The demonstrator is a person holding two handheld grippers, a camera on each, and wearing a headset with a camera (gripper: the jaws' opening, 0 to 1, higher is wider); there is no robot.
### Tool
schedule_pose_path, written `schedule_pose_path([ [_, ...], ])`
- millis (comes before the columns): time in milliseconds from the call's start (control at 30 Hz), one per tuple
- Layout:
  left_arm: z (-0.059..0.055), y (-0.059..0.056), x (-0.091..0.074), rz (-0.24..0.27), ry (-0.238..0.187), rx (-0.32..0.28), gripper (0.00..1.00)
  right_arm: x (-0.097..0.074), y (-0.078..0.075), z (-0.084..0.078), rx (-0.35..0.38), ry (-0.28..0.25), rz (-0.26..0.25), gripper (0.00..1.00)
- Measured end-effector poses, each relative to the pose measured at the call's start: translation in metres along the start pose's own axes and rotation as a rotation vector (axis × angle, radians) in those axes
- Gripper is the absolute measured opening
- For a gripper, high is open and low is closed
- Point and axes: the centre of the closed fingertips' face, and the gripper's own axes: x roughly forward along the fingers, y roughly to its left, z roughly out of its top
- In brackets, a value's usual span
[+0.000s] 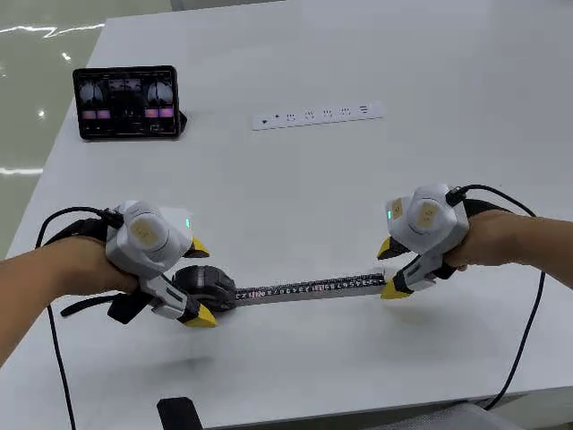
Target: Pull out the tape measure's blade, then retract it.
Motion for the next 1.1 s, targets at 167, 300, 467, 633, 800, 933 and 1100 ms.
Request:
schedule_pose_path([
  [167, -0.001, 0.002, -0.005, 0.017, -0.026, -0.068, 0.77, -0.004, 0.002, 0.001, 0.052, -0.02, -0.008, 0.43],
  [300, 0.0, 0.003, -0.009, 0.029, -0.055, -0.128, 0.83, -0.007, 0.002, 0.003, 0.08, -0.044, -0.025, 0.46],
  [467, -0.005, 0.001, -0.011, 0.034, -0.066, -0.17, 0.86, -0.013, 0.001, 0.006, 0.122, -0.077, -0.04, 0.5],
  [633, -0.005, 0.007, -0.017, 0.088, -0.13, -0.266, 0.94, -0.021, -0.001, 0.007, 0.173, -0.121, -0.081, 0.55],
  [800, -0.01, 0.014, -0.023, 0.153, -0.209, -0.328, 0.99, -0.03, 0.002, 0.003, 0.223, -0.161, -0.118, 0.62],
  [933, -0.017, 0.016, -0.029, 0.201, -0.237, -0.386, 0.99, -0.035, 0.006, -0.005, 0.254, -0.177, -0.138, 0.65],
  [1100, -0.022, 0.022, -0.041, 0.262, -0.287, -0.473, 0.99, -0.042, 0.009, -0.01, 0.301, -0.224, -0.179, 0.74],
])
